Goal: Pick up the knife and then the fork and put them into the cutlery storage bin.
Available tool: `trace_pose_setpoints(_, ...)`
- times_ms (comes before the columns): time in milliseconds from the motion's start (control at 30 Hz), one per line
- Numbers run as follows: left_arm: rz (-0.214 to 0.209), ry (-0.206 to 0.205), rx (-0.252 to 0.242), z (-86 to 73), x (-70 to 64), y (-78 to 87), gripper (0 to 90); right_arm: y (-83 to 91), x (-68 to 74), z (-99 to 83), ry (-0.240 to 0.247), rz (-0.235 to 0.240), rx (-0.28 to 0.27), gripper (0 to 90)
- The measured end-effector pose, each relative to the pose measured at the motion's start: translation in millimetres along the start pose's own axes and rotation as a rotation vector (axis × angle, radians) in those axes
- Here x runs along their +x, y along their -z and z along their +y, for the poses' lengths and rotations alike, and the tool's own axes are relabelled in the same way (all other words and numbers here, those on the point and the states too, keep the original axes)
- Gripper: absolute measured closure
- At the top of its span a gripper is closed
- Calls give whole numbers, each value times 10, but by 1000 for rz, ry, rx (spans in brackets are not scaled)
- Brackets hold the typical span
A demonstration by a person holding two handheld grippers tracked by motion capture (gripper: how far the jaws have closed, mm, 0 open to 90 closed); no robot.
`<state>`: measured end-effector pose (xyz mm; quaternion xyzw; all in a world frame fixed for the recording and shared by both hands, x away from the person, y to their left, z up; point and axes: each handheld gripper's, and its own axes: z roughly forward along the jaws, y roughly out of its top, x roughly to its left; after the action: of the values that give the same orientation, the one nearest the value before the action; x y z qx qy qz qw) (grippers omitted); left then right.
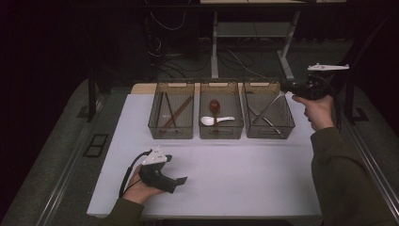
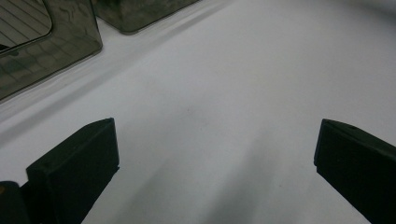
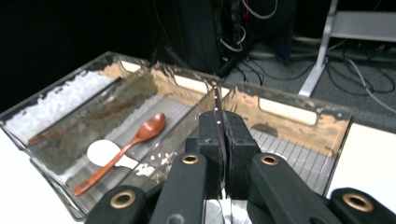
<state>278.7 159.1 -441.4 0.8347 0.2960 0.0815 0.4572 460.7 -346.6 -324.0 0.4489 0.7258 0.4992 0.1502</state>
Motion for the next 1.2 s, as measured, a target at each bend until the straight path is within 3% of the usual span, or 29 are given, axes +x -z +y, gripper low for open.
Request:
trace_pose_setpoints(267,-8,-9,7,1,-16,-13,0,-252,-68,-124,-24,11,83,870)
trace_pose_setpoints(433,-11,-8,8,0,-16,-14,0,-357,-118,-194,-22,-15,144,869)
trace_pose_setpoints(500,-11,-7,10,-1,-21,-22,0,-381,-146,-223,-37,-11,142,867)
trace_pose_setpoints(733,-11,-16,19,-2,-21,-29,0,-546,-200,-330,19,-119,248,748)
trace_pose_setpoints(967,-8,-18,20,-4,-14,-28,0,-450,-252,-341,26,-193,177,435)
trace_pose_setpoints(1200,-1,-18,20,-3,-12,-19,0,-278,-143,-346,64,-136,112,362)
